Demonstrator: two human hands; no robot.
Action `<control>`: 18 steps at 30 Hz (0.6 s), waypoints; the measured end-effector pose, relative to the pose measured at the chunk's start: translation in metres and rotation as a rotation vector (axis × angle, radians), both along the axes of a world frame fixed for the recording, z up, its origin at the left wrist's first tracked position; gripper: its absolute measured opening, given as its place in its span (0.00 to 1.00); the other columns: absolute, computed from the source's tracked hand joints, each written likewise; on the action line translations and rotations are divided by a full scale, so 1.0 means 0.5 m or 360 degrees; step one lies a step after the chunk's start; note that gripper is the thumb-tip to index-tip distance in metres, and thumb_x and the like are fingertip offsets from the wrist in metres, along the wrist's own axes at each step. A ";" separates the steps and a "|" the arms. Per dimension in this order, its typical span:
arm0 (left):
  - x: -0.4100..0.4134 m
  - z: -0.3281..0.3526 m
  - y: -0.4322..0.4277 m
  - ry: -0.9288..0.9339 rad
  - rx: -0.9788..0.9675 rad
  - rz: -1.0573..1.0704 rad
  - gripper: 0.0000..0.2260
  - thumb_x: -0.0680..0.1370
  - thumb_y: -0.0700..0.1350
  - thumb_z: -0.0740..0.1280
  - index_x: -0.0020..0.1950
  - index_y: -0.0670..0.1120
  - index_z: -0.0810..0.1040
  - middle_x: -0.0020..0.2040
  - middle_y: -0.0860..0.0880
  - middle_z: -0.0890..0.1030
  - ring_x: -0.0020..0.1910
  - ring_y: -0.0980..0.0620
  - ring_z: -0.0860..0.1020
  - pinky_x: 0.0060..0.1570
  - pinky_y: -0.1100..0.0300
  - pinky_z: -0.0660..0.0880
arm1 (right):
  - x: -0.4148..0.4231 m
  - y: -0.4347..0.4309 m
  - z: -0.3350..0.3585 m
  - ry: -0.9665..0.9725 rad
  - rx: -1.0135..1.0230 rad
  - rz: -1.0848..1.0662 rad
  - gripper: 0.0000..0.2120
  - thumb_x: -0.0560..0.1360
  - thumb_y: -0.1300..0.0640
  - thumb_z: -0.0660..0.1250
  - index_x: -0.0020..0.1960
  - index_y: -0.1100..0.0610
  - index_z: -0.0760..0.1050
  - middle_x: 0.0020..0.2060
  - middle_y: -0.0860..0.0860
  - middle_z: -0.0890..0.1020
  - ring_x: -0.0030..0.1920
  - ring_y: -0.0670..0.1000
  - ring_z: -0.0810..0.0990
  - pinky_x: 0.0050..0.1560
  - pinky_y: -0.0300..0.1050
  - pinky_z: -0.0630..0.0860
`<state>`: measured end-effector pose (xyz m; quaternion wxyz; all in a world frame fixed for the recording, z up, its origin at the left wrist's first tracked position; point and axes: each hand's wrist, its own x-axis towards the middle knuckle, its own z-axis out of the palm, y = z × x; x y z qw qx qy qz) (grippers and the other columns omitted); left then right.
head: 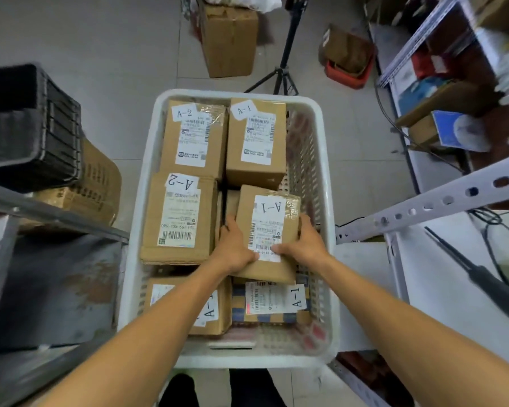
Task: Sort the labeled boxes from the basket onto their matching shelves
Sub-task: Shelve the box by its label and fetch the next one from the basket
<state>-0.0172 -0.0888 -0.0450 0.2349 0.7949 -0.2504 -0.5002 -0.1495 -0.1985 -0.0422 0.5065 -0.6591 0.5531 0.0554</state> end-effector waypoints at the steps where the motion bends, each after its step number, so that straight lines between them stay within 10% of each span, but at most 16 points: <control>1: 0.000 -0.007 -0.002 0.0034 -0.0031 0.0037 0.50 0.69 0.38 0.76 0.77 0.47 0.42 0.73 0.43 0.63 0.71 0.45 0.65 0.71 0.48 0.63 | 0.003 0.004 -0.004 -0.0080 0.0054 -0.0042 0.45 0.61 0.63 0.80 0.70 0.53 0.59 0.61 0.49 0.76 0.62 0.51 0.74 0.60 0.46 0.72; 8: 0.016 -0.001 0.014 0.0052 -0.0266 0.0013 0.53 0.63 0.35 0.78 0.78 0.47 0.46 0.72 0.47 0.66 0.71 0.49 0.65 0.71 0.52 0.62 | 0.013 0.043 -0.013 -0.0379 0.0167 -0.0170 0.56 0.58 0.72 0.78 0.75 0.50 0.50 0.59 0.43 0.73 0.62 0.44 0.70 0.57 0.37 0.67; 18: 0.062 0.155 0.047 0.0070 -0.0465 0.0029 0.56 0.66 0.34 0.76 0.77 0.54 0.37 0.73 0.47 0.66 0.70 0.47 0.67 0.69 0.52 0.64 | 0.035 0.056 0.167 -0.0486 0.0023 -0.0141 0.56 0.59 0.71 0.79 0.76 0.49 0.52 0.62 0.47 0.74 0.65 0.51 0.71 0.67 0.49 0.68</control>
